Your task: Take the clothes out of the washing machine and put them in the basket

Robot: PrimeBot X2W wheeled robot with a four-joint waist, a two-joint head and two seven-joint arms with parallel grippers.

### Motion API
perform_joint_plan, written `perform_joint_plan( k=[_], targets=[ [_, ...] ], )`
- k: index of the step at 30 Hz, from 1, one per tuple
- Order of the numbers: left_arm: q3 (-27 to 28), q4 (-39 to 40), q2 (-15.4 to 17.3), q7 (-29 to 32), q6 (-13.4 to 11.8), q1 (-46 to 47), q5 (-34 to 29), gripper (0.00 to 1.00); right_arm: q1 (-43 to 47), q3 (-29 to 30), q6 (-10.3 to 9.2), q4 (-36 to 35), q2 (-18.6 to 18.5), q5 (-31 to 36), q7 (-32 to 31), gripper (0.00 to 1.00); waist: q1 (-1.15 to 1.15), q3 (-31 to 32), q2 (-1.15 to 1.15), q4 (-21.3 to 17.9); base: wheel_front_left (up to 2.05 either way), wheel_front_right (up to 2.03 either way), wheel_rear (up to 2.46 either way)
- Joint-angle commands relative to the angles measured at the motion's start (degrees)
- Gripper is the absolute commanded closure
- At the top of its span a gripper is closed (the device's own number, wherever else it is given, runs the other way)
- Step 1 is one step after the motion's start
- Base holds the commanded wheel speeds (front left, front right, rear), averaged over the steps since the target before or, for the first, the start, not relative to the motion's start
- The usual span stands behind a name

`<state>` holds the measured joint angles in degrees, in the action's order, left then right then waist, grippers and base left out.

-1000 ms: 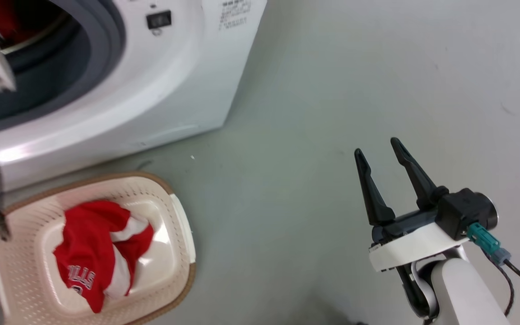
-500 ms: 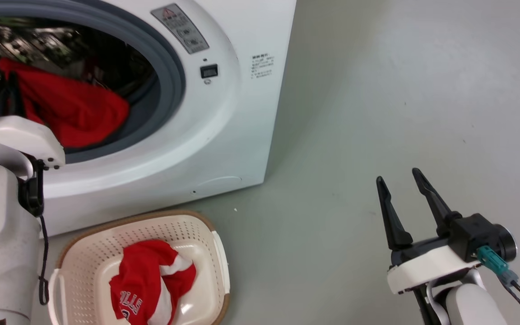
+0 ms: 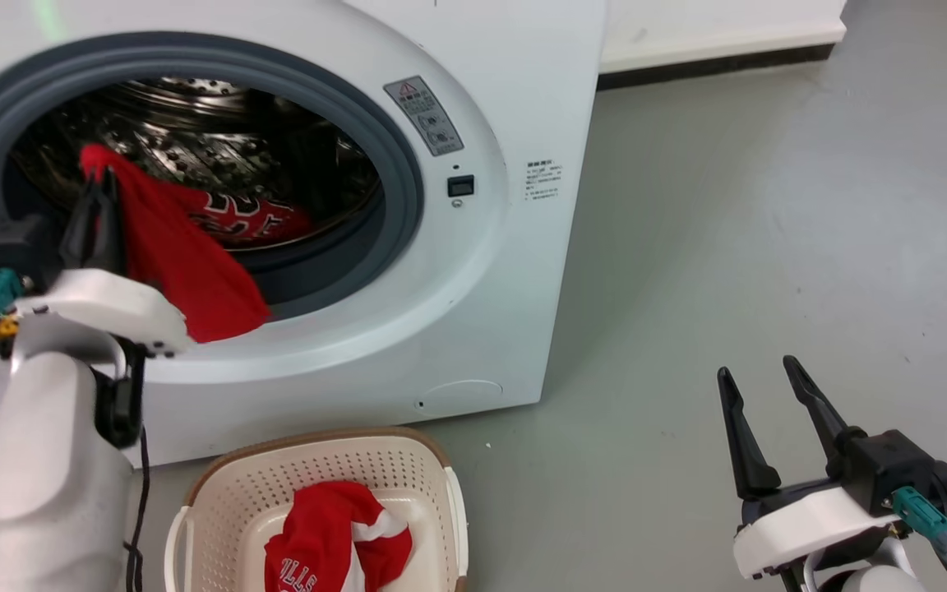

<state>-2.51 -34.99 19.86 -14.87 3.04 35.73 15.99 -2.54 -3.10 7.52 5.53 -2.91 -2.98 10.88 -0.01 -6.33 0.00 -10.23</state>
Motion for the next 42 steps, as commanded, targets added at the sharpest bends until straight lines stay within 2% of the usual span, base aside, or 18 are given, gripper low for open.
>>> perform_joint_plan(
  k=[1,4,17,25,29,33,38,42],
  targets=[
    [-0.07,3.28,-0.4,0.37,-0.02,-2.85,0.62,1.0,1.15,0.23,-0.05,-0.78,0.06,0.44,-0.47,0.0,0.01,1.66,0.0,1.22,0.0,0.0,0.0],
    [-0.23,7.52,-0.83,1.49,-0.58,-5.6,1.01,1.0,1.9,0.59,-0.06,-1.25,0.08,0.58,-0.93,0.0,0.01,2.45,0.0,1.77,0.0,0.0,0.0],
    [-1.33,43.83,-1.68,9.8,-6.31,-20.4,-0.13,1.0,4.66,1.14,-0.05,-4.05,0.07,0.99,-3.14,0.0,0.01,4.09,0.0,5.27,0.0,0.0,0.0],
    [-2.23,60.08,-2.13,12.64,-8.77,-26.48,-1.16,1.0,4.85,1.07,-0.06,-5.46,0.07,1.8,-4.46,0.0,0.01,3.35,0.0,6.14,0.0,0.0,0.0],
    [-2.36,61.57,-2.81,14.0,-9.65,-28.78,-0.29,1.0,4.49,1.11,-0.06,-6.11,0.07,1.92,-4.75,0.0,0.01,2.24,0.0,6.29,0.0,0.0,0.0],
    [-2.46,58.46,-3.95,14.39,-10.35,-31.71,1.35,1.0,3.48,0.86,-0.05,-6.33,0.07,1.84,-4.74,0.0,0.01,0.77,0.0,6.07,0.0,0.0,0.0],
    [-3.46,50.92,-6.14,13.25,-10.49,-35.08,3.55,1.0,2.07,0.78,-0.06,-6.51,0.07,1.73,-4.57,0.0,0.01,-1.72,0.0,5.85,0.0,0.0,0.0],
    [-4.47,42.34,-8.46,11.0,-9.04,-35.61,6.13,1.0,0.78,0.58,-0.06,-6.38,0.07,1.71,-4.42,0.0,0.01,-4.31,0.0,5.57,0.0,0.0,0.0]
  ],
)
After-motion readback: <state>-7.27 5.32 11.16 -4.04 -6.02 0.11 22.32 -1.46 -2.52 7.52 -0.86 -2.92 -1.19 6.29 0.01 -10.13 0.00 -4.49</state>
